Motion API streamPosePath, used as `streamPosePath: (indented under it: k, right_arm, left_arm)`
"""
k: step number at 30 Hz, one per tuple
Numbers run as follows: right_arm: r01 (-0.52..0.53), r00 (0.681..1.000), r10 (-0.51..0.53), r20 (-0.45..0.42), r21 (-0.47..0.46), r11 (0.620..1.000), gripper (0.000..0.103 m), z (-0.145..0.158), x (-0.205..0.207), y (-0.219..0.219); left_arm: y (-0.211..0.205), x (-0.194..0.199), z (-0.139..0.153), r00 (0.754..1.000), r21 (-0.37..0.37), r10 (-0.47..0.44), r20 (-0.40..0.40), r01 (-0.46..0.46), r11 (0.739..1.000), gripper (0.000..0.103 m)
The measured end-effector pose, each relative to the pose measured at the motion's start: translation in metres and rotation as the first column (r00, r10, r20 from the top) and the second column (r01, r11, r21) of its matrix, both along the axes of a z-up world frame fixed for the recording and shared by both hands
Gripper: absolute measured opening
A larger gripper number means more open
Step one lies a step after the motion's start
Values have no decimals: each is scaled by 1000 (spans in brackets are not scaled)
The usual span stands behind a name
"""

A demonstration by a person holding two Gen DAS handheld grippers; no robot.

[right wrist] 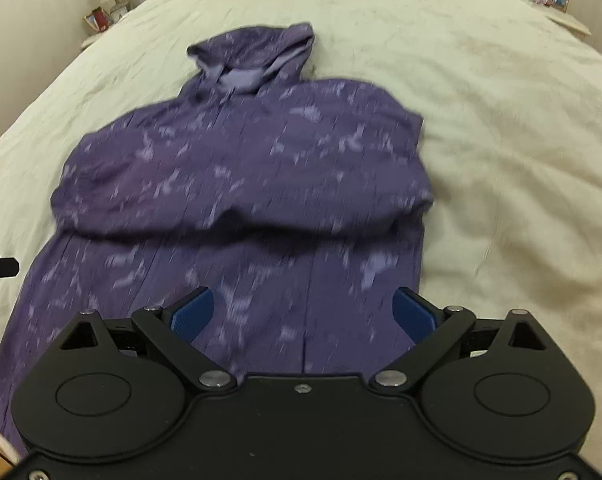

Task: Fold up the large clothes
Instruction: 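Move both open tools to the jacket hem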

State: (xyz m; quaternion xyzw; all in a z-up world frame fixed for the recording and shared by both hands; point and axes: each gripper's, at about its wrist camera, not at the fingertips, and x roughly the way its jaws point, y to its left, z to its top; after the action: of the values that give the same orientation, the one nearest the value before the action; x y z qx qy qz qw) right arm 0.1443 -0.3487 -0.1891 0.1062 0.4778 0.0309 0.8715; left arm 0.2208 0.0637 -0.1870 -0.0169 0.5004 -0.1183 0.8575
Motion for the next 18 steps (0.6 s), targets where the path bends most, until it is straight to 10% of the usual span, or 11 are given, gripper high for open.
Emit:
streamPosePath:
  k: [10,13,18]
  right_arm:
    - [-61,997,61,56,9,998,101,19,61,0]
    - [-77,993,74,93,21,997,101,27,105,-5]
    - [-87,988,77,137,71,994,101,33,189,-13]
  left_arm:
    - [-23,72,32,996,9,-55,74,55,998,101]
    - [-42,119,37,995,38,-50,91,47,998,78]
    - [-71,207,35,993,-1,-53,105,53,999,72]
